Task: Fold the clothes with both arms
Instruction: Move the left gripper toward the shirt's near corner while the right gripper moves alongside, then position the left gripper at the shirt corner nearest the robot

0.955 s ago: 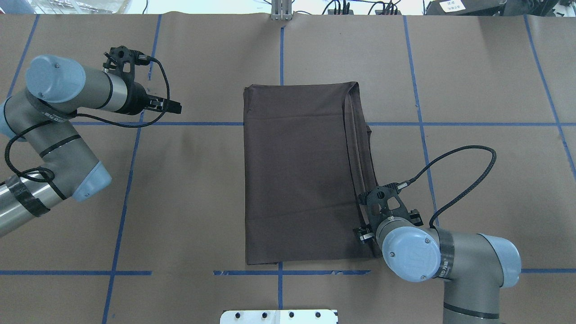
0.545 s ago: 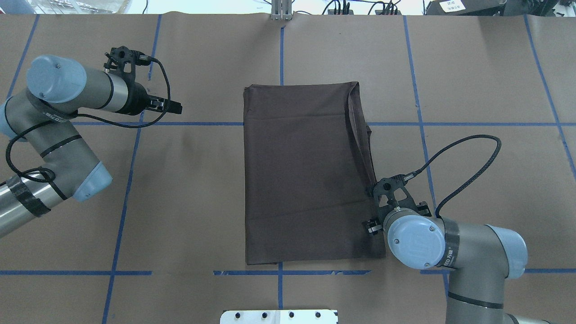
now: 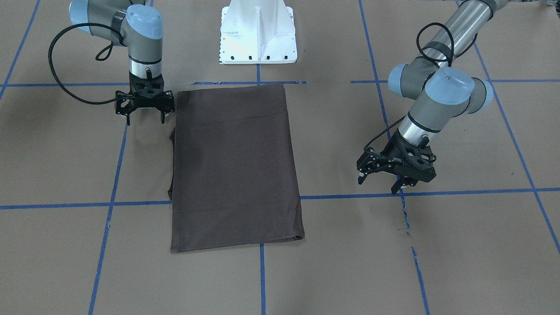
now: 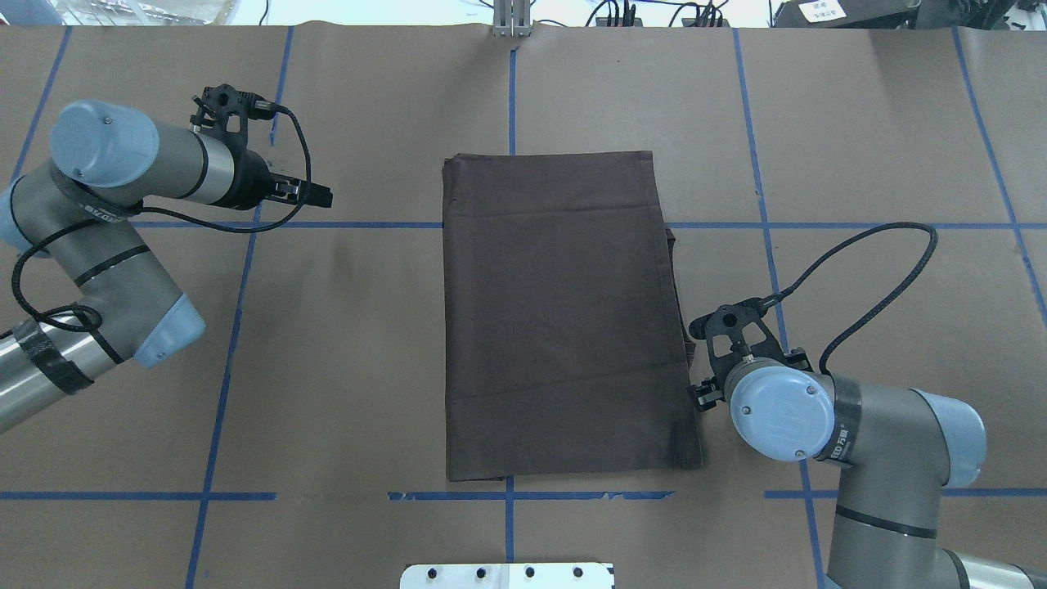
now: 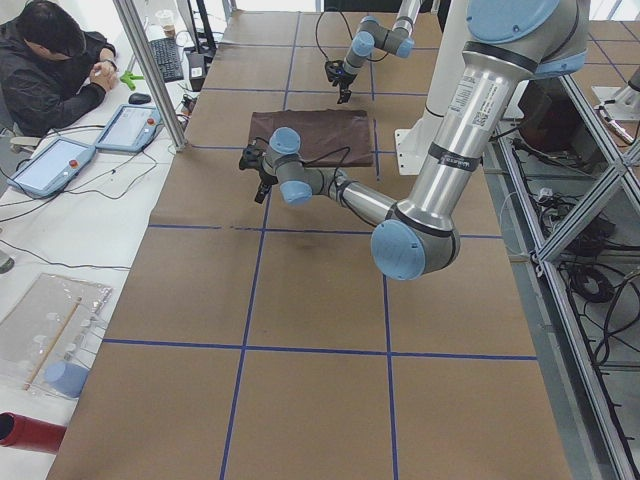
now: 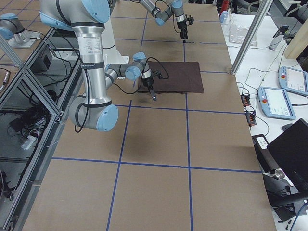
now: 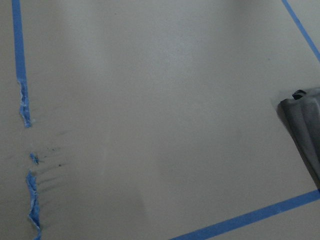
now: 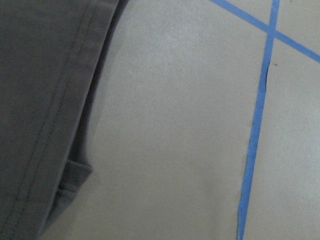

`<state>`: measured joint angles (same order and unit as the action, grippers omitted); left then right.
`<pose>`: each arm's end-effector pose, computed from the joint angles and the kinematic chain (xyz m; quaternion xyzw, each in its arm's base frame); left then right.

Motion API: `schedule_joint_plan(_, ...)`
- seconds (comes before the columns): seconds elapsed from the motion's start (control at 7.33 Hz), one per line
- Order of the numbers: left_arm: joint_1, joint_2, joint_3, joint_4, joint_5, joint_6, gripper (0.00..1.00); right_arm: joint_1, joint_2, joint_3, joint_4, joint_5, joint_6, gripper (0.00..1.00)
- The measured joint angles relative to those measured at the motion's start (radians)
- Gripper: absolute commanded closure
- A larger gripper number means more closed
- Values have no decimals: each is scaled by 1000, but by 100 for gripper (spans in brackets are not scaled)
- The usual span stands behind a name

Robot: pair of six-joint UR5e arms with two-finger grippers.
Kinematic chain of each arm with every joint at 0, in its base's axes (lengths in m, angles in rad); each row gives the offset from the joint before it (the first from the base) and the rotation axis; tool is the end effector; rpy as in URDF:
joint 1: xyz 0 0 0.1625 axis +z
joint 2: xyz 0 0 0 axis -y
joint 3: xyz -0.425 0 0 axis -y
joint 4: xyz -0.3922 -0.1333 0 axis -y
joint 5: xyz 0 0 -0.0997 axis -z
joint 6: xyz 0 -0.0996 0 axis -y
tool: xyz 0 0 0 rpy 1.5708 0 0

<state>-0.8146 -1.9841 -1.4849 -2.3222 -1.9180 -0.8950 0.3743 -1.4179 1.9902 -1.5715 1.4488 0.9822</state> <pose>0.3886 -0.5568 0.3820 0.2341 0.4723 0.0299 0.8492 -0.4418 -0.3298 0.3993 0.1821 -0.2223 -0.0853 0.9540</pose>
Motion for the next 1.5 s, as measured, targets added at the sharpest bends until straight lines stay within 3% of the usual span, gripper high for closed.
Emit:
schedule_joint_plan(0.14, 4, 0, -19, 1, -1, -31, 0, 36, -10, 4, 78, 52, -3, 0)
schedule_joint_plan(0.41, 46, 12, -93, 4, 3, -126, 0, 75, -89, 6, 379, 154, 50, 0)
schedule_joint_plan(0.68, 129, 45, -186, 5, 40, -245, 0, 83, -154, 10, 621, 195, 232, 0)
schedule_joint_plan(0.82, 190, 86, -255, 6, 77, -324, 0, 83, -163, 23, 671, 198, 342, 0)
schedule_joint_plan(0.95, 266, 128, -318, 6, 134, -436, 7, 83, -166, 38, 691, 194, 424, 0)
schedule_joint_plan(1.23, 439, 163, -373, 28, 302, -723, 41, 83, -167, 40, 699, 175, 485, 0)
schedule_joint_plan(1.5, 553, 152, -379, 85, 406, -894, 41, 82, -165, 30, 699, 163, 492, 0)
